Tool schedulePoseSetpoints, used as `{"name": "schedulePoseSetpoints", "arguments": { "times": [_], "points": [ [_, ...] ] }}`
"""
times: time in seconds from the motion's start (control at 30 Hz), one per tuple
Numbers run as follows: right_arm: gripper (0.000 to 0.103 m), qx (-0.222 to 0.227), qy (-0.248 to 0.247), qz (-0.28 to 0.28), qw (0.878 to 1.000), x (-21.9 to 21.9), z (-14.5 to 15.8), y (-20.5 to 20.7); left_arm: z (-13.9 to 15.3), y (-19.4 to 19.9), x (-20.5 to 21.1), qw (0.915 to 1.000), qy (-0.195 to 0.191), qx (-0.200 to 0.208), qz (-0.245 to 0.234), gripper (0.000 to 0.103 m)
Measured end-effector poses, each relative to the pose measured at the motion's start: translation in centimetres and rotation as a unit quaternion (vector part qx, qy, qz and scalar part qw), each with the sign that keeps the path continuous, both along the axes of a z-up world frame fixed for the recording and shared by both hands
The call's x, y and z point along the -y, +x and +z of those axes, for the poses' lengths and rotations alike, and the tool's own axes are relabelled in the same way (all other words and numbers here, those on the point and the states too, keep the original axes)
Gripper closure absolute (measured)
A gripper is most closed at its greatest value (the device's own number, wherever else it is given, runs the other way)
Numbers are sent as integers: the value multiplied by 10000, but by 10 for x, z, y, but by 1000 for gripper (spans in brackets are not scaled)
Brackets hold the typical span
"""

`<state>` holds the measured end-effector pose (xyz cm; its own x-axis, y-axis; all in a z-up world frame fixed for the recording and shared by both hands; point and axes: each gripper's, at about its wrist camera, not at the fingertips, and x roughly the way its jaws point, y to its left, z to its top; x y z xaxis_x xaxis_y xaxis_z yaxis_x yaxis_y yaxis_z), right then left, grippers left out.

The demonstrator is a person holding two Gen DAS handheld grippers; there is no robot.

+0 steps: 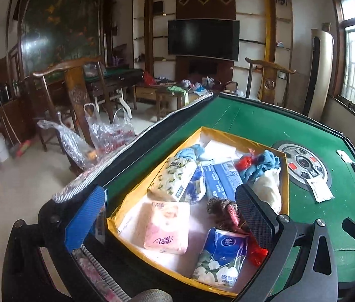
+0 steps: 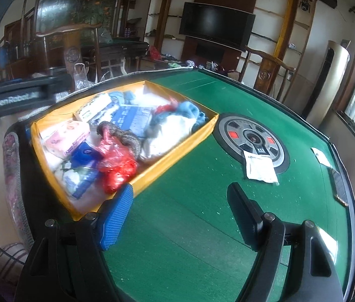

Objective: Organize soft objects

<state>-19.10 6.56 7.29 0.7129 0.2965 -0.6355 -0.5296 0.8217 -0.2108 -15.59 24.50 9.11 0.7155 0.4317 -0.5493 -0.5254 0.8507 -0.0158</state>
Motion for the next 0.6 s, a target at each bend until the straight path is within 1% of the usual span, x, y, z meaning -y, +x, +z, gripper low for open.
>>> {"name": "schedulePoseSetpoints", "arguments": {
  "times": [0.2,0.33,0.43,0.6],
  "points": [
    [30,40,-200,149,9997,-23,2,-3,-9,-1,-10,9998,-177,-43,-1,0],
    [30,172,-370,242,9989,-40,7,-6,-15,0,-14,9994,-320,-142,-32,0],
    [30,225,-483,228,9983,-51,8,-5,-17,-2,-17,9992,-347,-209,-4,0],
    [30,166,-528,237,9982,-60,5,-4,-21,-3,-26,9985,-470,-258,69,0]
  ]
}}
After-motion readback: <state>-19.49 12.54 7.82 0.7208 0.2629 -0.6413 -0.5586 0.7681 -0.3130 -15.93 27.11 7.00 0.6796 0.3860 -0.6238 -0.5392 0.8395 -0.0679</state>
